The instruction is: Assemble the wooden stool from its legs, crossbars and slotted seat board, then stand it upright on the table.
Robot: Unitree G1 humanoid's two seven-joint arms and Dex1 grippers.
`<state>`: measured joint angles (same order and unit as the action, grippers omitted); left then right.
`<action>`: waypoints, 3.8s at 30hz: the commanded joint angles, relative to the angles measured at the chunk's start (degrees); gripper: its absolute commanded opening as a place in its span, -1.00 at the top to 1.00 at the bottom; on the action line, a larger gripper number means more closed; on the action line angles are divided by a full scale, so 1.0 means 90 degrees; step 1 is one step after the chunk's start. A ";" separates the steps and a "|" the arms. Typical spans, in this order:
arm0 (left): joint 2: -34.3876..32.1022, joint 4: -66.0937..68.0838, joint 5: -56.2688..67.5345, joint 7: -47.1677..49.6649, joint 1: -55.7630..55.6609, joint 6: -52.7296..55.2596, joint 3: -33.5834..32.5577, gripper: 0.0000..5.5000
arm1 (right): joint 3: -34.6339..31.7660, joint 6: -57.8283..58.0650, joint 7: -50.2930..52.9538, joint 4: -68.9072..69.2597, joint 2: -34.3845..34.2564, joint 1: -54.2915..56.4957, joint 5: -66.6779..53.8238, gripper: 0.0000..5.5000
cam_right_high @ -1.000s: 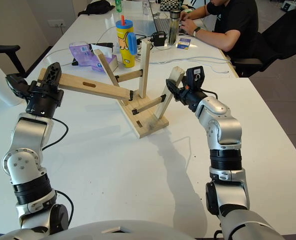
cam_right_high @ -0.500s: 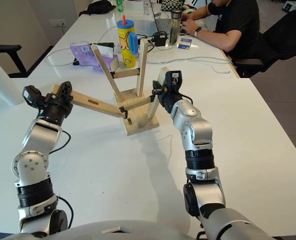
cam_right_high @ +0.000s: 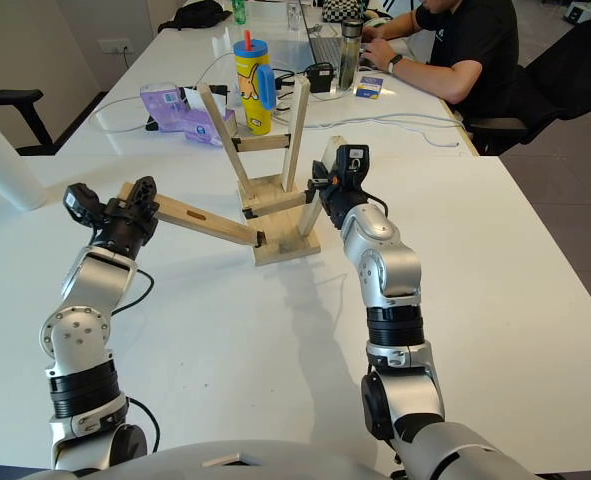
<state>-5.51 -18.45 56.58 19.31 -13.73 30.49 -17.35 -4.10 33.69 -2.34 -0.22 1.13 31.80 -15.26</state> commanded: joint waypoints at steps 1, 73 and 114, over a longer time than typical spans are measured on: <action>0.0219 0.0134 -0.0599 0.0368 -0.0129 -0.0019 0.0244 0.63 | -0.0097 -0.0219 0.0317 0.0180 -0.0176 -0.0148 0.0122 0.63; 0.1135 0.1420 -0.4976 -0.0599 -0.1196 0.2268 0.2273 0.63 | 0.0207 -0.1373 -0.0591 0.0752 -0.0997 -0.0469 -0.0256 0.61; 0.1155 0.1245 -0.3856 -0.1644 -0.1561 0.2830 0.2186 0.15 | 0.0672 -0.1223 -0.0657 0.0880 -0.0749 -0.0299 0.0080 0.59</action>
<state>1.85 -12.25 18.68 6.96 -31.23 47.30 0.33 -1.71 23.65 -3.61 4.38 -2.32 23.63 -10.21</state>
